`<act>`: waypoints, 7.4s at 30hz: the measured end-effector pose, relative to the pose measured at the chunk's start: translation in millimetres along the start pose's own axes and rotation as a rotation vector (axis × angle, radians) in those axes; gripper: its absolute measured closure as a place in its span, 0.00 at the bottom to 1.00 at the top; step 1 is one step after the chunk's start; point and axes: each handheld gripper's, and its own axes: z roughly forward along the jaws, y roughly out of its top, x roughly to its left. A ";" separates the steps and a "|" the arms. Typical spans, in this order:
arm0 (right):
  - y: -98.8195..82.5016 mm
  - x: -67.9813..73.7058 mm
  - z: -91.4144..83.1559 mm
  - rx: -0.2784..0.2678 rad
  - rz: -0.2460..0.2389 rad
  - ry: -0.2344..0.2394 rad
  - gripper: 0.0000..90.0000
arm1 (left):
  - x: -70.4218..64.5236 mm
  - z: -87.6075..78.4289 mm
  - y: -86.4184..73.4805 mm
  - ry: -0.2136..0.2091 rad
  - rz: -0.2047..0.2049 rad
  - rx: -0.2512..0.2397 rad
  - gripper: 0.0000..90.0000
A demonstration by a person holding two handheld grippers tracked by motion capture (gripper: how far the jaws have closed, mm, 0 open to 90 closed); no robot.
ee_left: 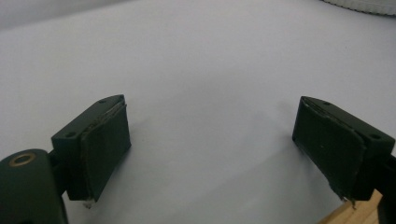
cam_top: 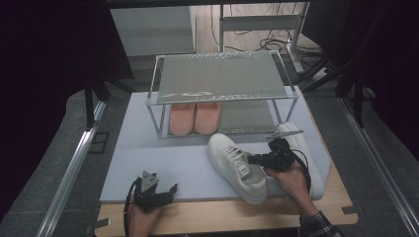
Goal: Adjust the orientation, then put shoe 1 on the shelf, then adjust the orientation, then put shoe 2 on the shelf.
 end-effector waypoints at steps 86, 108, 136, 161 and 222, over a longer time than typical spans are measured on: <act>122.8 25.8 -70.4 -0.240 0.226 0.303 0.91 | 0.2 -0.2 -0.1 -0.001 -0.001 -0.002 0.13; 165.5 4.0 -45.1 -0.330 0.324 0.231 0.91 | 0.2 -0.2 -0.2 -0.001 -0.001 -0.002 0.13; 212.8 -9.4 -8.6 -0.411 0.394 0.099 0.91 | 0.4 -0.4 -0.2 -0.001 0.000 -0.002 0.13; 244.1 -9.1 34.1 -0.462 0.424 0.002 0.88 | 0.3 -0.2 -0.2 -0.003 -0.001 -0.003 0.13; 132.6 0.5 1.1 -0.342 0.105 0.127 0.99 | 0.0 -0.3 -0.3 -0.001 -0.001 -0.002 0.13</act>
